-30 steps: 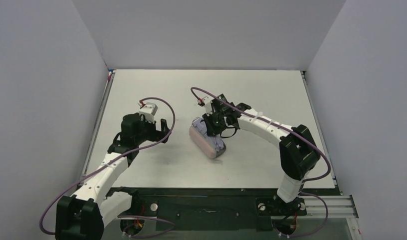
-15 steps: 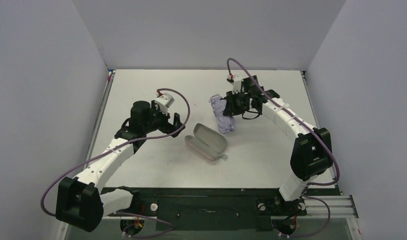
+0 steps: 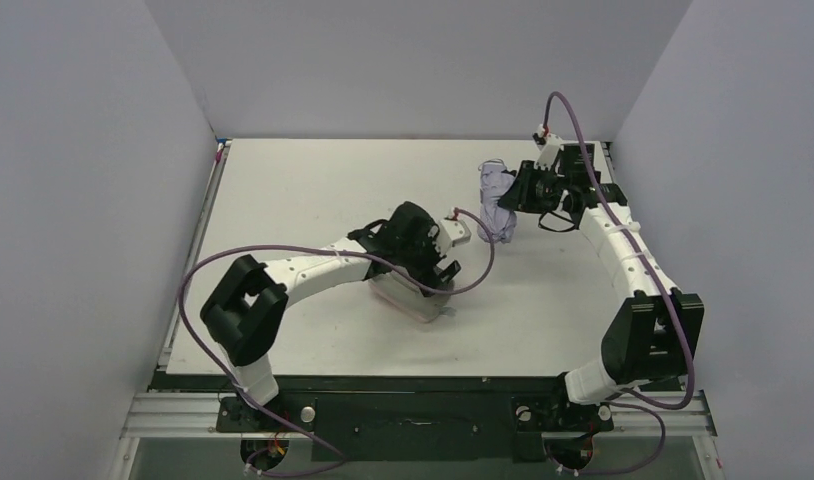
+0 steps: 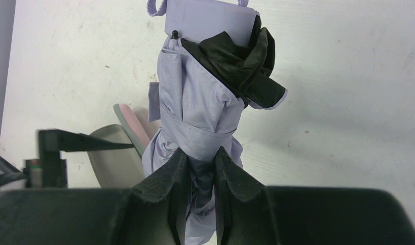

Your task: Open the umbrella

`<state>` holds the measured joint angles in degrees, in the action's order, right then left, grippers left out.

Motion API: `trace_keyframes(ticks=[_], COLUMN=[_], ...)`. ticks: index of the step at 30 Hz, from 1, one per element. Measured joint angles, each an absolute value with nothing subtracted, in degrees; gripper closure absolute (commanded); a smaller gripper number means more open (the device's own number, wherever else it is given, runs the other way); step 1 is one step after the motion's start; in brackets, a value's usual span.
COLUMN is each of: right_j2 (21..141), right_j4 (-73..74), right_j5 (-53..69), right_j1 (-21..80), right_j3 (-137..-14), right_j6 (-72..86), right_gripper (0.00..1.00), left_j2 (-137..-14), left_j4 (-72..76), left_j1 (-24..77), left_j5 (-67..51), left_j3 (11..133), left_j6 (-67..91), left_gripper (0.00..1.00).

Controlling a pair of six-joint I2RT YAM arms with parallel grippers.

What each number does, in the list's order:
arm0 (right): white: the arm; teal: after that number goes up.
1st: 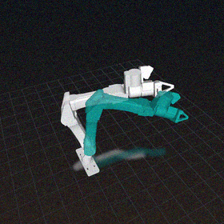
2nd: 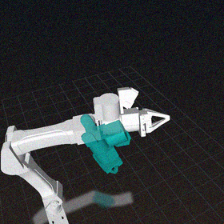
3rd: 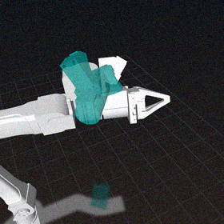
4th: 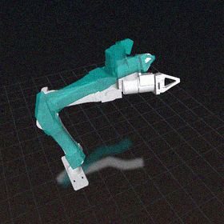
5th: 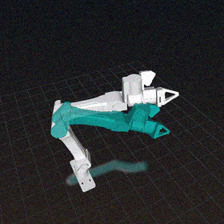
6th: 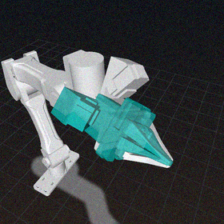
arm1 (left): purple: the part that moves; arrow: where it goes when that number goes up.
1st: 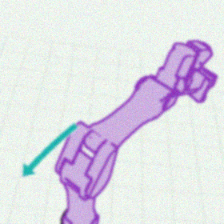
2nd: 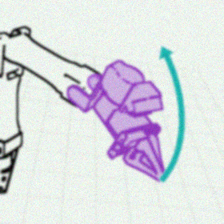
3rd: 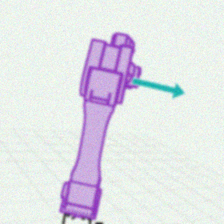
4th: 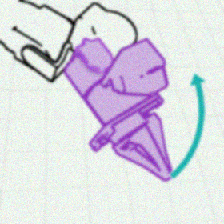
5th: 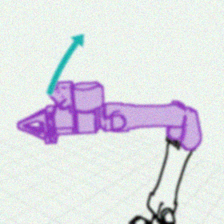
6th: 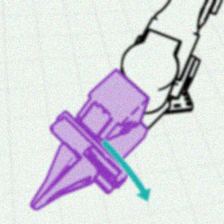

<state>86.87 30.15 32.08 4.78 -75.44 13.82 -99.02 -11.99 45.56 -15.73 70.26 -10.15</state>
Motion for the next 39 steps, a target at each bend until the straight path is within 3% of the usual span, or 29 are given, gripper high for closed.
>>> trace_keyframes(ticks=[13, 22, 32, 39], right_j2=[83.85, 83.88, 83.79, 83.68], right_j4=[30.76, 30.83, 30.72, 32.03], right_j5=[32.01, 32.01, 32.82, 33.23], right_j1=[2.33, 2.33, 2.98, 6.13], right_j3=[-71.31, -71.31, -70.39, -66.13], right_j6=[14.02, 13.76, 12.49, 10.87], right_gripper=[1.00, 1.00, 1.00, 1.00], left_j2=[-107.66, -102.35, -94.00, -89.78], left_j4=[-27.81, -32.91, -41.45, -46.17], left_j1=[45.34, 33.98, 13.78, 9.67], left_j5=[-3.70, 0.16, 4.69, 5.34], left_j3=[70.46, 64.47, 54.15, 49.45], left_j6=[-20.43, -29.54, -43.83, -48.69], left_gripper=[0.12, 0.12, 0.11, 0.04])
